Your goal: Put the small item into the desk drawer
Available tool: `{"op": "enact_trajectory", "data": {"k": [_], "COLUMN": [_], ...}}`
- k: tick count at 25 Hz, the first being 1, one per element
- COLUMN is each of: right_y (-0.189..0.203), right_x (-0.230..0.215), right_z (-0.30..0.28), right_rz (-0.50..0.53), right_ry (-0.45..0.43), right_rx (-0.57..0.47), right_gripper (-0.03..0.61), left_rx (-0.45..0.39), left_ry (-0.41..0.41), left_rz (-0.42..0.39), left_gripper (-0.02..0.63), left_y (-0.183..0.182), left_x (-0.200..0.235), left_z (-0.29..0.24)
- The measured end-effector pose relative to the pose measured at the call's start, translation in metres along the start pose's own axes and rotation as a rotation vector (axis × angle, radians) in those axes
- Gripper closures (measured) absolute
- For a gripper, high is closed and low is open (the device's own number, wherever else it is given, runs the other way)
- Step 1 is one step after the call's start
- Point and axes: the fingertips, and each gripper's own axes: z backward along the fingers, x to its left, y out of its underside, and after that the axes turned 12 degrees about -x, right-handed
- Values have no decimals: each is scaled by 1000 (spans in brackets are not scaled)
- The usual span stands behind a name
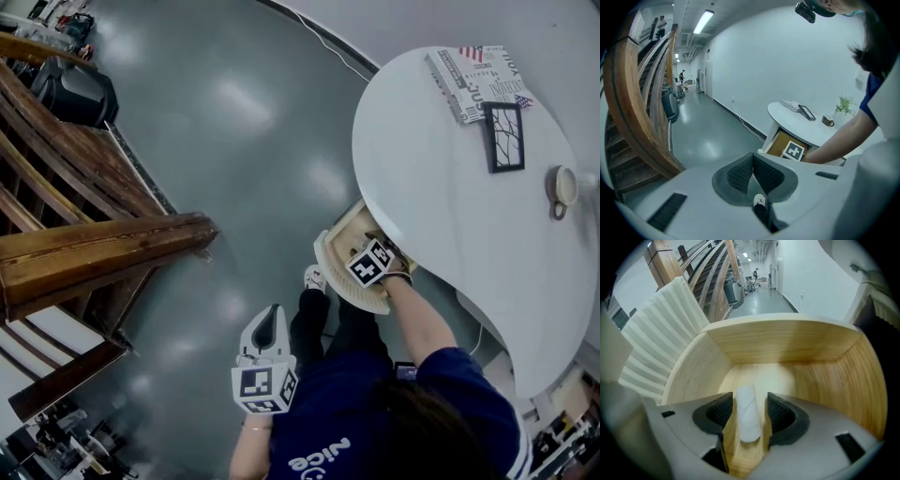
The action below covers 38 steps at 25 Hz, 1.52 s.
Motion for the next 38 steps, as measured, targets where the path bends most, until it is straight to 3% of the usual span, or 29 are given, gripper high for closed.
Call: {"op": "enact_trajectory", "data": {"k": [11, 23, 32, 38], "right_y": [-22, -42, -59, -66], "right_x": [13, 22, 27, 39], "right_z": [37, 90, 142, 174], "right_rz": [-15, -115, -237, -361], "right_ry": [52, 144, 246, 269], "right_rx": [-78, -188, -304, -402], "right_gripper": [339, 339, 339, 339], "left_rx": [-49, -123, -154, -165], "left_ry": [76, 150, 239, 314], "left_rz": [26, 25, 4, -25], "left_gripper": [609, 609, 609, 609], "left_y": [-9, -29, -45, -54], "left_x": [-4, -5, -18, -31], "left_z": [-6, -19, -25, -28]}}
